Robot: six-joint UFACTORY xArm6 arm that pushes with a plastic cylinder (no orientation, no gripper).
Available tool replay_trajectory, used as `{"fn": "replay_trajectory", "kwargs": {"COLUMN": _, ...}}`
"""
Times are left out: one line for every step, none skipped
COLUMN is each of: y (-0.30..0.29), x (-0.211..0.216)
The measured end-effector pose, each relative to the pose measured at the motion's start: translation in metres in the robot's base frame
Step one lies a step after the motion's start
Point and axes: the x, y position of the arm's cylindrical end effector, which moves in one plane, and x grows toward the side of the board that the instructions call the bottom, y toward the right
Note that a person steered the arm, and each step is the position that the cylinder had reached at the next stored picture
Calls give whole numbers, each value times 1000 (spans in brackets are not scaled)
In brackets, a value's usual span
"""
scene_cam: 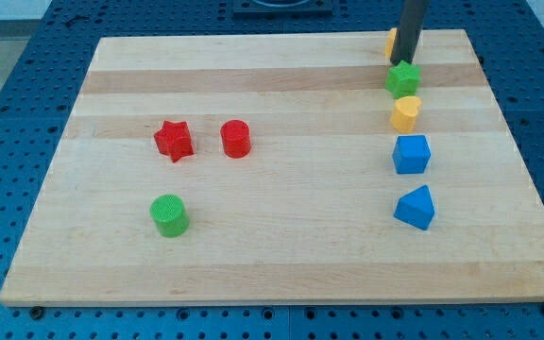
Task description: Push the yellow heart right a bit
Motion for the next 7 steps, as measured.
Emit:
{"fn": "replay_trajectory", "kwargs": {"y": 0, "x": -6}}
{"fn": "replay_trajectory", "kwargs": {"y": 0, "x": -7}}
{"fn": "replay_trajectory", "kwargs": {"y": -28, "x": -5}}
{"fn": "replay_trajectory", "kwargs": {"y": -59, "x": 10}}
{"fn": "replay_trajectory", "kwargs": {"y": -66, "x": 44}}
{"fn": "replay_trajectory", "kwargs": {"y": -66, "x": 82}}
{"fn": "replay_trajectory", "kwargs": {"y": -56, "x": 99}}
